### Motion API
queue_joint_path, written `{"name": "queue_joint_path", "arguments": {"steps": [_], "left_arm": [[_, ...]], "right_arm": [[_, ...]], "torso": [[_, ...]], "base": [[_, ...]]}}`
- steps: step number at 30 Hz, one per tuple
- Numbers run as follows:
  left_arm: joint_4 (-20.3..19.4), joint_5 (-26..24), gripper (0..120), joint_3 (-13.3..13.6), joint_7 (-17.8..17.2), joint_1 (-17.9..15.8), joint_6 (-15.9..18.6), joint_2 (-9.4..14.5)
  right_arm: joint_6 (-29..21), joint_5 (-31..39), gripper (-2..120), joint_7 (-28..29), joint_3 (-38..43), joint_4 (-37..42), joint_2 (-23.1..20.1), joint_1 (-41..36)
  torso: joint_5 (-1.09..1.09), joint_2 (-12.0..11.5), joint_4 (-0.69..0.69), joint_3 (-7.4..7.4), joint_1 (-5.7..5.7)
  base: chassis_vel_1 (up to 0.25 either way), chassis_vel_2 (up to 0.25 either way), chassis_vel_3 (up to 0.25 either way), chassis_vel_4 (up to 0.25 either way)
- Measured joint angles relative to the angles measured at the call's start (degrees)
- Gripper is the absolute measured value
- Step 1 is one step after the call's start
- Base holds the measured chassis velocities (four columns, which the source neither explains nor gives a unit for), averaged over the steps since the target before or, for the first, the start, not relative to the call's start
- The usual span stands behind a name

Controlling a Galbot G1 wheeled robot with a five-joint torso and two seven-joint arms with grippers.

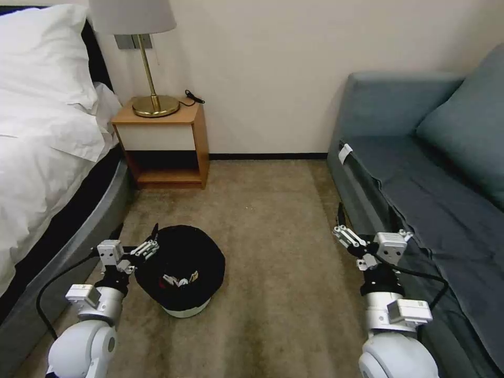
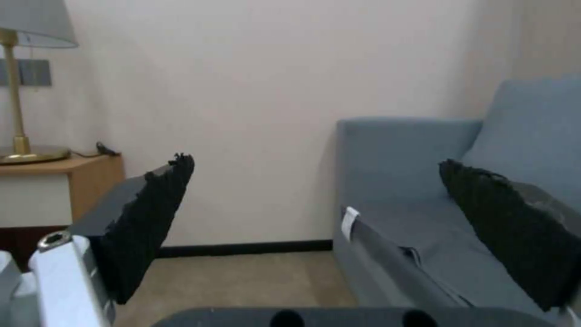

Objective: Pick up the trash bin, then pick up the garbage on the floor and place it into the trash bin.

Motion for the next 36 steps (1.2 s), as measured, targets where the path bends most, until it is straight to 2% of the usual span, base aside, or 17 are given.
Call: {"name": "queue_joint_path", "arguments": {"steps": [9, 17, 25, 36], "left_arm": [[-3.82, 3.73, 100, 0.77, -1.97, 3.02, -1.81, -0.69], [-4.40, 5.20, 100, 1.56, -2.58, 4.22, -2.77, -0.89], [-1.18, 6.16, 100, 1.92, -2.64, 3.93, -4.63, -1.19], [2.40, 6.37, 100, 2.84, -2.66, 3.10, -6.51, -1.66]], "right_arm": [[3.63, -6.13, 100, -0.63, -0.26, -1.89, 4.16, -3.03], [3.93, -8.17, 100, 0.03, -1.92, -4.80, 5.83, -4.16], [5.73, -9.85, 100, 0.06, -2.79, -10.16, 7.46, -3.11], [6.07, -10.44, 100, -0.03, -2.92, -13.54, 8.53, -2.18]], "torso": [[0.00, 0.00, 0.00, 0.00, 0.00], [0.01, 0.00, 0.00, 0.00, 0.00], [0.01, 0.00, 0.00, 0.00, 0.00], [0.01, 0.00, 0.00, 0.00, 0.00]], "base": [[0.000, 0.000, 0.000, 0.000], [0.000, 0.000, 0.000, 0.000], [0.000, 0.000, 0.000, 0.000], [0.000, 0.000, 0.000, 0.000]]}}
